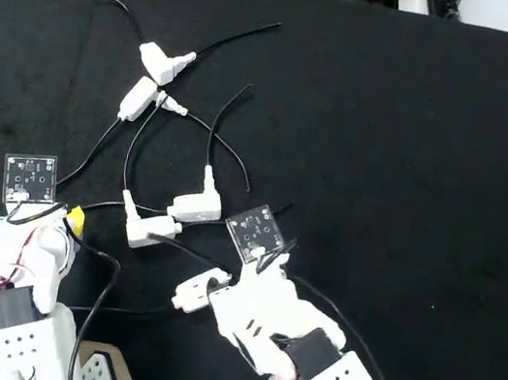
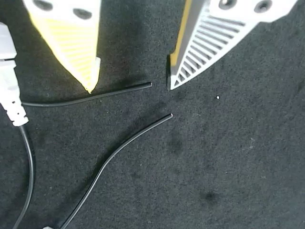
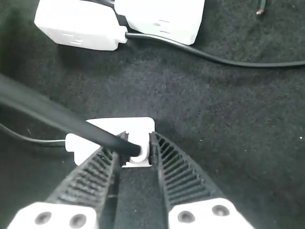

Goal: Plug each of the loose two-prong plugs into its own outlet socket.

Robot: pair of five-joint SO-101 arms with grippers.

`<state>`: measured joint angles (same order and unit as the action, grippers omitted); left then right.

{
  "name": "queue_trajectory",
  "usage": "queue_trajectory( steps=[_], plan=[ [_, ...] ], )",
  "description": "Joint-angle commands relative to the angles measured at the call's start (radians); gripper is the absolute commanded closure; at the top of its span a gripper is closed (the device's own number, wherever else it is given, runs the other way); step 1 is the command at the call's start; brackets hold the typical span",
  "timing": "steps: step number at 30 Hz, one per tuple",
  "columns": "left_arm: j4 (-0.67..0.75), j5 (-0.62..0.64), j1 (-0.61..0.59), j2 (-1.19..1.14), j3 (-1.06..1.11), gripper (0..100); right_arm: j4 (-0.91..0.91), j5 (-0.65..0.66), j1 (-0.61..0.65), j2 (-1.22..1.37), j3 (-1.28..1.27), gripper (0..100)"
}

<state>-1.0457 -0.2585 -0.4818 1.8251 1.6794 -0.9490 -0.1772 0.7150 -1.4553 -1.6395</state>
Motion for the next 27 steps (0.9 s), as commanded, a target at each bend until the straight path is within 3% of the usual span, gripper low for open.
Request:
queue_trajectory(
  steps=[1,9,17,23,27],
  plan=[
    [0.025,-0.011,-0.002,0.0,0.021,76,0.006,0.011,0.018,0.012,-0.012,98.6],
    [0.025,-0.011,-0.002,0.0,0.021,76,0.014,0.008,0.005,0.002,0.067,96.3],
    [0.026,-0.011,-0.002,0.0,0.021,76,-0.037,-0.072,0.011,0.002,0.203,47.9],
    [0.025,-0.011,-0.004,0.0,0.021,76,-0.304,-0.071,-0.035,0.002,0.516,55.7],
    [0.023,-0.011,-0.005,0.0,0.021,76,-0.396,-0.057,-0.199,0.012,0.725,69.2]
  ],
)
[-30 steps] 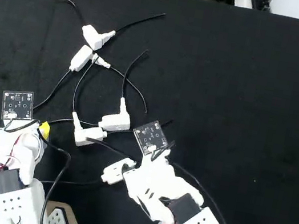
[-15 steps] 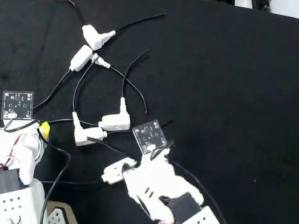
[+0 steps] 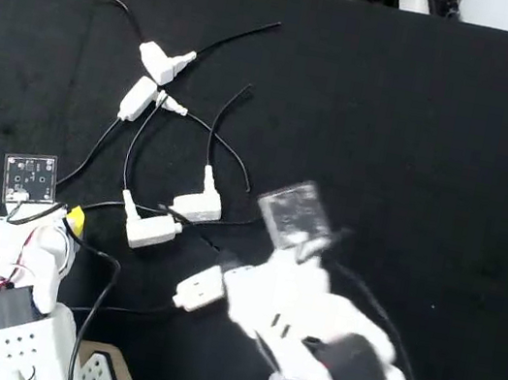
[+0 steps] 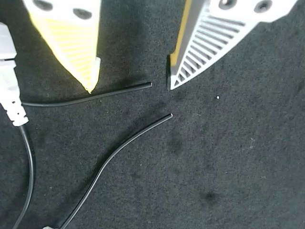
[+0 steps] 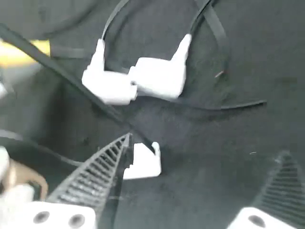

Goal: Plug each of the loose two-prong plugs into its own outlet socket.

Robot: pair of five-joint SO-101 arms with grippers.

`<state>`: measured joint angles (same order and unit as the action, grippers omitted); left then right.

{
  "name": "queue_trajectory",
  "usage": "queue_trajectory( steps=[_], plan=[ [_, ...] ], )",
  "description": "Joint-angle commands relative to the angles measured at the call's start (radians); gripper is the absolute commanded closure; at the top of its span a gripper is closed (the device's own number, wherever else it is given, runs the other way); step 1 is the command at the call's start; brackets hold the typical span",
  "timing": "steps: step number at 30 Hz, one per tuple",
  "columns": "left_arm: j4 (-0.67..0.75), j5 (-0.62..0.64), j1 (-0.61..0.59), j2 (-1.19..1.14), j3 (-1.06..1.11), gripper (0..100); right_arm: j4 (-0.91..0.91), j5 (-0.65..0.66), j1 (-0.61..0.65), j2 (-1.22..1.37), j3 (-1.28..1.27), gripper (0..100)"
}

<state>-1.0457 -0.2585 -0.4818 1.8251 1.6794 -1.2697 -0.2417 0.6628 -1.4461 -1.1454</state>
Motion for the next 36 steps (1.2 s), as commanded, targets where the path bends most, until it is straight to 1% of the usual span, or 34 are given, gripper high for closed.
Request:
queue_trajectory(
  steps=[1,4,7,10,13,19,28,31,36],
  plan=[
    [0.023,-0.011,-0.008,0.0,0.021,76,-0.075,0.038,-0.203,0.002,0.255,73.1],
    [0.023,-0.009,-0.01,0.0,0.021,76,-0.057,0.138,-0.347,0.001,0.254,86.4],
    [0.023,-0.009,-0.008,0.0,0.021,76,-0.031,0.209,-0.47,-0.008,0.189,98.8],
    [0.023,-0.009,-0.005,0.0,0.021,76,0.003,0.262,-0.549,-0.008,0.087,95.2],
    [0.023,-0.009,-0.004,0.0,0.021,76,0.049,0.267,-0.594,-0.008,-0.016,94.2],
    [0.023,-0.005,-0.004,0.0,0.021,76,0.178,0.267,-0.6,-0.008,-0.223,93.9],
    [0.021,-0.003,-0.004,0.0,0.021,76,0.456,0.264,-0.612,-0.008,-0.549,93.9],
    [0.02,-0.003,-0.004,0.0,0.021,76,0.482,0.261,-0.635,-0.008,-0.55,93.9],
    [0.023,-0.002,-0.002,0.0,0.021,76,0.482,0.261,-0.637,-0.005,-0.55,94.0]
  ],
)
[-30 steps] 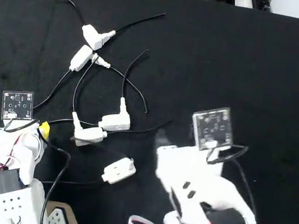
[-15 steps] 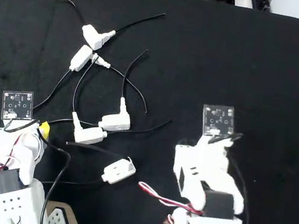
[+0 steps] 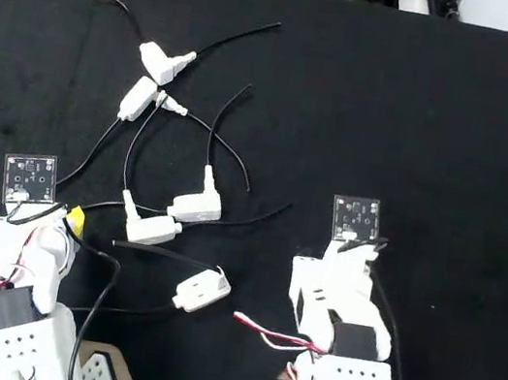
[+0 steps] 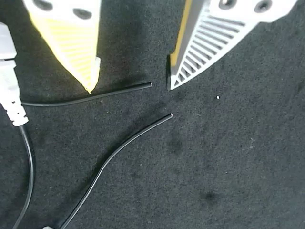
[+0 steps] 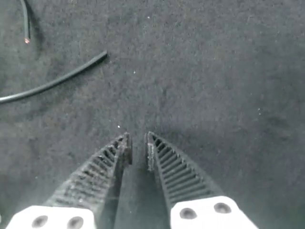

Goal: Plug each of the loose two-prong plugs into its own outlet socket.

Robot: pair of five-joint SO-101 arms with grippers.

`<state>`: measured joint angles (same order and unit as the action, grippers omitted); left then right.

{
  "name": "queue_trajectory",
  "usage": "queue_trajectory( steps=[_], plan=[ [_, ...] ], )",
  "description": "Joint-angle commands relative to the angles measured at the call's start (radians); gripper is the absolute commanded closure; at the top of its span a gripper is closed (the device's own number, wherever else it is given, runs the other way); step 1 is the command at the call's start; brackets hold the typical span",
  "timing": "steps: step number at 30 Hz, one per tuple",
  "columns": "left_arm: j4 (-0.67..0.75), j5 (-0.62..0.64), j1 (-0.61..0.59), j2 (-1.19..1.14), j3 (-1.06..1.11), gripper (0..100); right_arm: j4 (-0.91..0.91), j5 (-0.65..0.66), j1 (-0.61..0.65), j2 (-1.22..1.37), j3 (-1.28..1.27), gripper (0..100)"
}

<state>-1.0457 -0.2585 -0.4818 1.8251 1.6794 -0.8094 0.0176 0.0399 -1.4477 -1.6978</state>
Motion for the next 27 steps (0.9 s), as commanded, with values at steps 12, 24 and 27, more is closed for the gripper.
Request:
queue_trajectory(
  steps=[12,24,27],
  plan=[
    [-0.074,-0.011,0.113,0.0,0.021,80,-0.025,0.008,-0.017,-0.007,0.008,97.9],
    [-0.189,-0.242,0.249,-0.002,0.021,92,-0.021,0.008,-0.015,-0.007,0.008,97.7],
    [-0.189,-0.242,0.249,-0.002,0.021,92,-0.021,0.008,-0.015,-0.007,0.008,97.7]
  ],
)
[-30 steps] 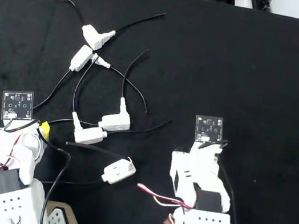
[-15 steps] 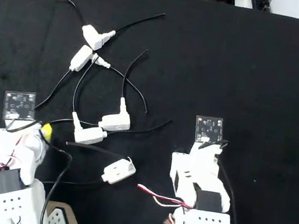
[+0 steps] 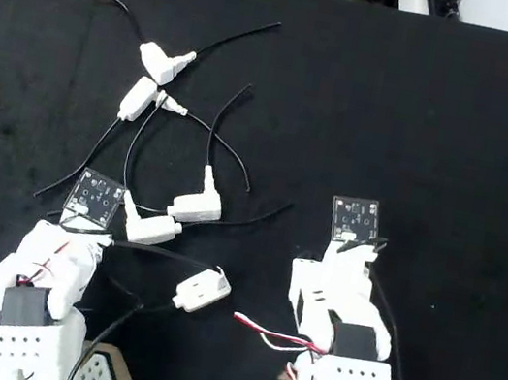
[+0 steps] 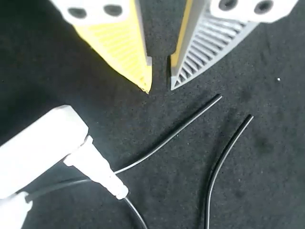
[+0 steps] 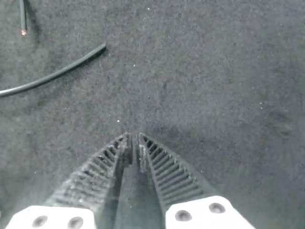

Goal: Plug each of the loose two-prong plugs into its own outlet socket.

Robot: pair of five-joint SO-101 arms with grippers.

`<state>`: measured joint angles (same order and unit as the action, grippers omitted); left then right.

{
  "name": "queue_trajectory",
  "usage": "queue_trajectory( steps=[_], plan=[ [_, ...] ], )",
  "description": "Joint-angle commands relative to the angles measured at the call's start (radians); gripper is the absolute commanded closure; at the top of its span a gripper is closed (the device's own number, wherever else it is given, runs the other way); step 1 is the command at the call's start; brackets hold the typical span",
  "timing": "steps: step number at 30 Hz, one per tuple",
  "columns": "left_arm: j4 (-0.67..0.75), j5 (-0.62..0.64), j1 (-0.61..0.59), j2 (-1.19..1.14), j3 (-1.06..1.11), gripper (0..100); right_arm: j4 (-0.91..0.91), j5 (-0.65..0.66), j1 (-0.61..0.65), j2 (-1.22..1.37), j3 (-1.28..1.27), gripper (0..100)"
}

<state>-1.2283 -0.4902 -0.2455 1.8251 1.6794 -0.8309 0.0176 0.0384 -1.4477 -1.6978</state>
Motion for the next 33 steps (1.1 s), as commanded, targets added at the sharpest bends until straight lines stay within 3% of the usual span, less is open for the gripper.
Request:
queue_trajectory(
  steps=[1,11,20,33],
  plan=[
    [-0.006,-0.011,0.013,-0.002,0.021,92,0.0,0.008,-0.014,-0.007,0.008,97.7],
    [-0.044,0.011,0.021,-0.002,0.021,94,0.0,0.008,-0.014,-0.007,0.008,97.7],
    [-0.046,0.437,0.013,-0.002,0.021,97,0.0,0.008,-0.014,-0.007,0.008,97.7],
    [-0.046,0.45,0.015,-0.002,0.021,97,0.0,0.008,-0.014,-0.007,0.008,97.7]
  ],
)
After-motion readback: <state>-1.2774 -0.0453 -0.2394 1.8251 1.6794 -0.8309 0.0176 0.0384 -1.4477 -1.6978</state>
